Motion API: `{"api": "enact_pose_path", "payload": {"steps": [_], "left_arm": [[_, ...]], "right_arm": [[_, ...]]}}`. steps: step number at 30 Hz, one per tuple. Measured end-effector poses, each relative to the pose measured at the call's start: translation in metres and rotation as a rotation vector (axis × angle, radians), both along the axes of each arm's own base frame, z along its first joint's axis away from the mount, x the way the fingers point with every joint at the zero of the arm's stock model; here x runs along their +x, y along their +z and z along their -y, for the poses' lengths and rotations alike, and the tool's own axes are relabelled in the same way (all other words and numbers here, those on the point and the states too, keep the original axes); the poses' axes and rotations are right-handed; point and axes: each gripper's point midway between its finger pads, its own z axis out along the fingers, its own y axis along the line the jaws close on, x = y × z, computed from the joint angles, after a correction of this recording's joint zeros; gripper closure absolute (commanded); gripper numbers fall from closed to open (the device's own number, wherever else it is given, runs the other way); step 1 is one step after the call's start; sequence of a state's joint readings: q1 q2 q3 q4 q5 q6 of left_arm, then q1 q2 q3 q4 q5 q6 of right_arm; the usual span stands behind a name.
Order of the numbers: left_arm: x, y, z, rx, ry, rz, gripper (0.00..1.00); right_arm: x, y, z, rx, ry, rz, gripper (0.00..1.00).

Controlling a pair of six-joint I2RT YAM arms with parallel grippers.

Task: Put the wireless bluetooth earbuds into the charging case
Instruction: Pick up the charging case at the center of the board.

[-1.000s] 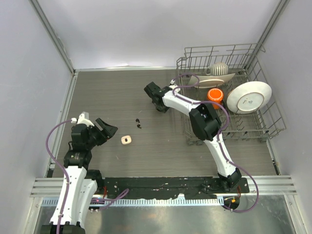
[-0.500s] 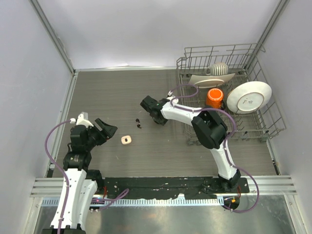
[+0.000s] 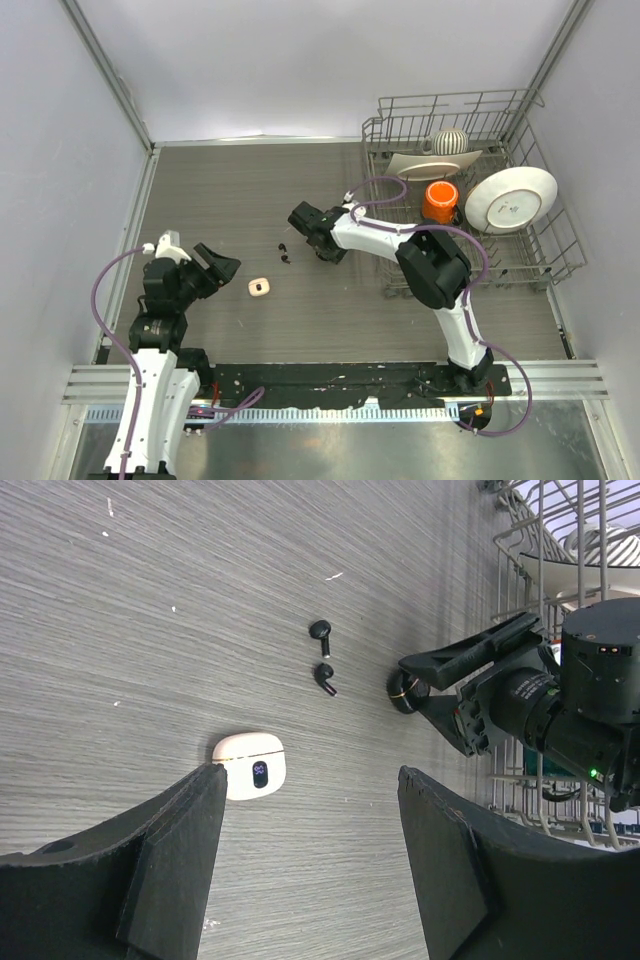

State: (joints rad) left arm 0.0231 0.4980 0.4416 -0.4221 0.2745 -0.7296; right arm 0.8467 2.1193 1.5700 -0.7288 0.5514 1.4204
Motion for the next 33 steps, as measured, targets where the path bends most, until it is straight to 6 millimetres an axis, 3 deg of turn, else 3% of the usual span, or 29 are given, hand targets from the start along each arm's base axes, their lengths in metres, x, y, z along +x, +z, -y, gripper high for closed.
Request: {"api": "enact_pose_path", "payload": {"steps": [16,24,27,29,33], "left_arm": [[-0.002,0.007,0.004,-0.008,-0.020,0.029,0.27],[-0.003,0.032,0.007,-0.009,-0.042,0.149,0.25],[-0.003,0.041,0.007,-0.007,-0.042,0.202,0.18],[-0.003,0.048,0.007,-0.006,-0.042,0.246,0.00],[-0.006,0.057,0.007,-0.023,-0.030,0.325,0.00]], "right_arm": [[0.007,-0.001,0.006,-0.031,0.048,-0.037,0.38],[0.007,-0.002,0.008,-0.035,0.072,-0.055,0.42],[0.006,-0.002,0.007,-0.034,0.081,-0.062,0.44],[0.006,-0.003,0.008,-0.033,0.082,-0.065,0.46],[0.006,-0.003,0.007,-0.027,0.083,-0.071,0.46]]}}
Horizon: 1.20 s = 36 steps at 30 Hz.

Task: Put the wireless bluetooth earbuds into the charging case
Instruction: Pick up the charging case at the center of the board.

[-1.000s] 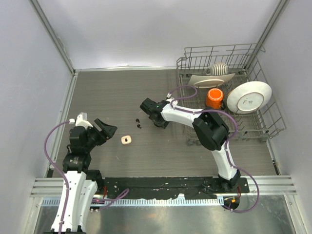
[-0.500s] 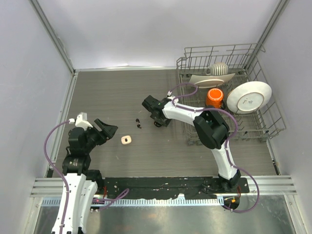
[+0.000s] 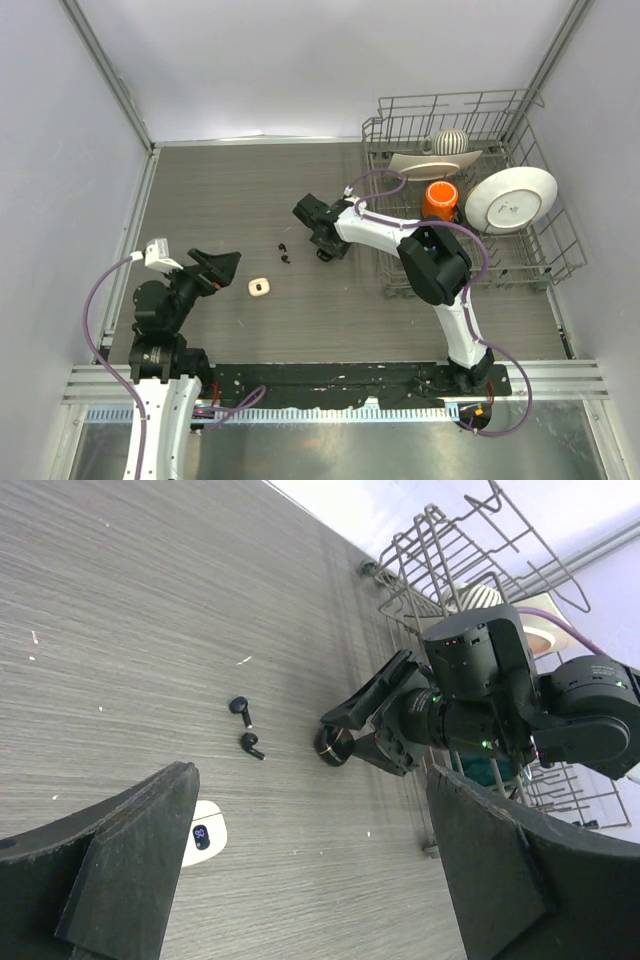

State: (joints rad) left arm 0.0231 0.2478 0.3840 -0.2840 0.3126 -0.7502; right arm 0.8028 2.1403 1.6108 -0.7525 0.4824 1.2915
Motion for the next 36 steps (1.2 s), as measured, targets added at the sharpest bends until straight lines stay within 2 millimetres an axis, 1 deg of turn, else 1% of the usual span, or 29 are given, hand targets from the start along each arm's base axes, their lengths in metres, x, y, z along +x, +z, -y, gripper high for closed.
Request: {"api": "enact_pose_path", "payload": {"steps": [1,5,10,12,18,20,22,24,26,30,36], "left_arm": [[-0.001,0.001,0.000,-0.005,0.004,0.008,0.00],[-0.002,0.002,-0.004,-0.032,0.035,0.021,0.00],[0.000,0.002,-0.007,-0.066,0.066,0.008,0.00],[0.002,0.000,-0.009,-0.072,0.079,-0.003,0.00],[0.003,-0.010,-0.010,-0.072,0.092,-0.051,0.00],[0.003,-0.011,-0.010,-0.072,0.091,-0.056,0.00],[0.004,-0.012,-0.010,-0.072,0.091,-0.059,0.00],[0.004,-0.012,-0.010,-0.072,0.091,-0.061,0.00],[0.004,-0.012,-0.010,-0.072,0.092,-0.061,0.00],[0.004,-0.013,-0.011,-0.071,0.097,-0.062,0.00],[0.004,-0.013,-0.012,-0.071,0.102,-0.065,0.00]], "right_arm": [[0.000,0.000,0.000,0.002,0.001,-0.002,0.46],[0.000,0.000,-0.001,0.006,0.001,-0.006,0.41],[0.000,0.000,-0.003,0.020,0.002,-0.009,0.39],[0.000,0.000,-0.003,0.024,0.001,-0.012,0.40],[0.001,0.000,-0.005,0.036,-0.001,-0.009,0.47],[0.002,0.000,-0.007,0.045,-0.001,-0.009,0.48],[0.002,0.000,-0.008,0.054,-0.001,-0.009,0.46],[0.003,0.000,-0.010,0.066,-0.001,-0.008,0.41],[0.004,0.001,-0.012,0.077,-0.003,-0.006,0.40],[0.005,0.001,-0.015,0.092,-0.004,-0.006,0.38],[0.005,0.002,-0.015,0.100,-0.007,-0.008,0.38]]}}
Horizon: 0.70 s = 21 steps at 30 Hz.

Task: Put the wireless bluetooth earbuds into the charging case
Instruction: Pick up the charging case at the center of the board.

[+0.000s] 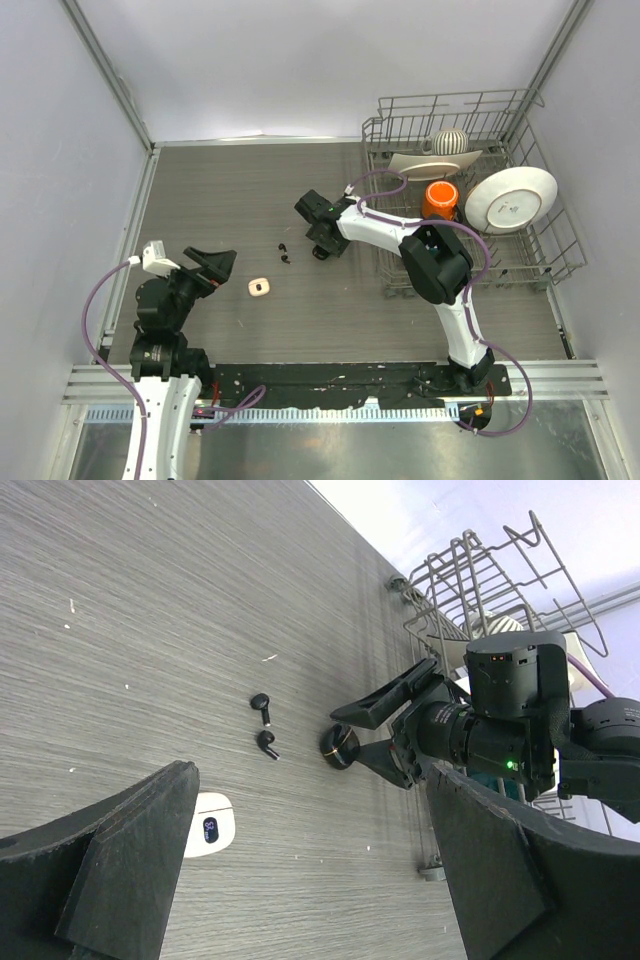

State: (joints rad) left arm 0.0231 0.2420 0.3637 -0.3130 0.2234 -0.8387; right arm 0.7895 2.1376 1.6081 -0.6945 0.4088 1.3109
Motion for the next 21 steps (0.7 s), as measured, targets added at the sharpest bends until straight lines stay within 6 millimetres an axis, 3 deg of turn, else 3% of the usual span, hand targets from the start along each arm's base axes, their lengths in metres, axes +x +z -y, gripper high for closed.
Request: {"api": "enact_pose_path", "payload": {"steps": [21], "left_arm": [[0.002,-0.014,-0.001,0.001,0.007,-0.063,0.00]], "right_arm": [[0.000,0.001,0.001,0.007,-0.056,0.015,0.38]]}}
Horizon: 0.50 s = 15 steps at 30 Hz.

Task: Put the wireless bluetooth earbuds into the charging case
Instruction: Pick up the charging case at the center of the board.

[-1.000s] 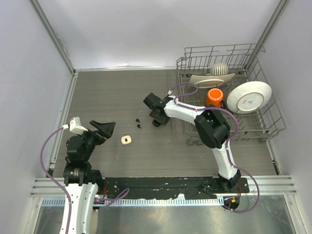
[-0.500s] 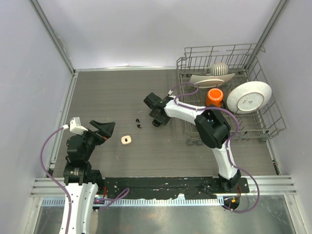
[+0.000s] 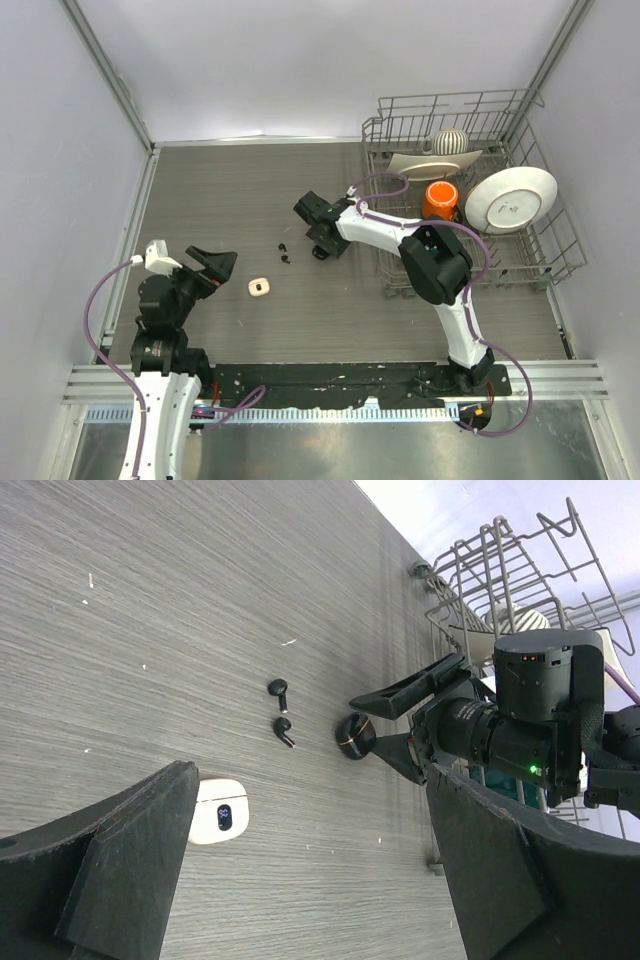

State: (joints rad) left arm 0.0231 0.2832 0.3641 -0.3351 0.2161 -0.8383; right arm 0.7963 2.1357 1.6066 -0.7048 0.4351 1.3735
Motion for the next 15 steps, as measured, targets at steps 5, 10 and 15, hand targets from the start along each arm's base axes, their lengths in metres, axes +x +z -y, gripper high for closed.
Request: {"api": "enact_pose_path", "payload": {"steps": [5,10,15], "left_arm": [[0.0006,-0.0025,-0.0002,0.001,0.001,-0.012,0.00],[0.0005,-0.0048,-0.0014,0.007,0.006,-0.028,0.00],[0.0006,-0.0067,-0.0016,0.009,0.006,-0.039,0.00]], "right_arm": [[-0.0045,0.0001,-0.0044,-0.002,-0.002,-0.007,0.38],[-0.0077,0.0000,-0.0084,-0.018,0.006,-0.009,0.38],[-0.0078,-0.0009,-0.0083,-0.025,0.003,-0.014,0.38]]}}
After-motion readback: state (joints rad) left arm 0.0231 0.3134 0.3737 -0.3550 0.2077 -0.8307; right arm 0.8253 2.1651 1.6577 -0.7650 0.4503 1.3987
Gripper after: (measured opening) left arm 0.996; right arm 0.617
